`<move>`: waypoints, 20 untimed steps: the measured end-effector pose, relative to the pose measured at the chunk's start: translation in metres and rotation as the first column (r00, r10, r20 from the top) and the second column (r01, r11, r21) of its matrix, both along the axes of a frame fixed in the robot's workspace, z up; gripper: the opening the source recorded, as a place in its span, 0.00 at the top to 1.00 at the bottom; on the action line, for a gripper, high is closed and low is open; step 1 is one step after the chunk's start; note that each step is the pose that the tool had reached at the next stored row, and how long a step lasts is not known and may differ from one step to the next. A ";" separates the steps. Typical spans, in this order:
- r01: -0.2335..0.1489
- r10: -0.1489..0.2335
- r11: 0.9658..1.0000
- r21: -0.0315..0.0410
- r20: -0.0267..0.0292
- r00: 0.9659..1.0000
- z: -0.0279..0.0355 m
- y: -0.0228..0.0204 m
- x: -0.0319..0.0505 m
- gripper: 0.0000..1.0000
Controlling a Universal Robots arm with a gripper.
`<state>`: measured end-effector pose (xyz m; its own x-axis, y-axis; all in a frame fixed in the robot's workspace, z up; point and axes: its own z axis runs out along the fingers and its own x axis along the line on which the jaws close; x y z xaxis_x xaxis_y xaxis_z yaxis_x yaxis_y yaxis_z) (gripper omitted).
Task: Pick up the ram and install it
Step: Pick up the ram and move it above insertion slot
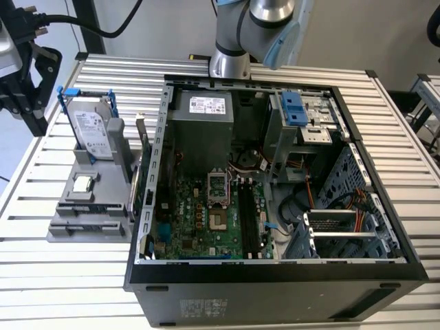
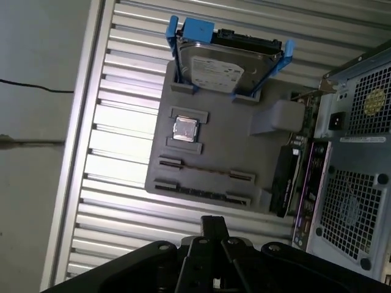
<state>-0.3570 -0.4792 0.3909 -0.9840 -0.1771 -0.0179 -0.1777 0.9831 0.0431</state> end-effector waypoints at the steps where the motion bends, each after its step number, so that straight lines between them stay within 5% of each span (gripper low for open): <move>1: -0.006 0.006 1.000 0.000 0.000 1.000 0.0000 0.0000 0.0000 1.00; 11: -0.068 0.068 0.998 -0.006 0.000 0.998 0.0008 0.0000 0.0000 1.00; 20: -0.134 0.134 0.991 -0.010 -0.001 0.991 0.0016 0.0000 0.0000 1.00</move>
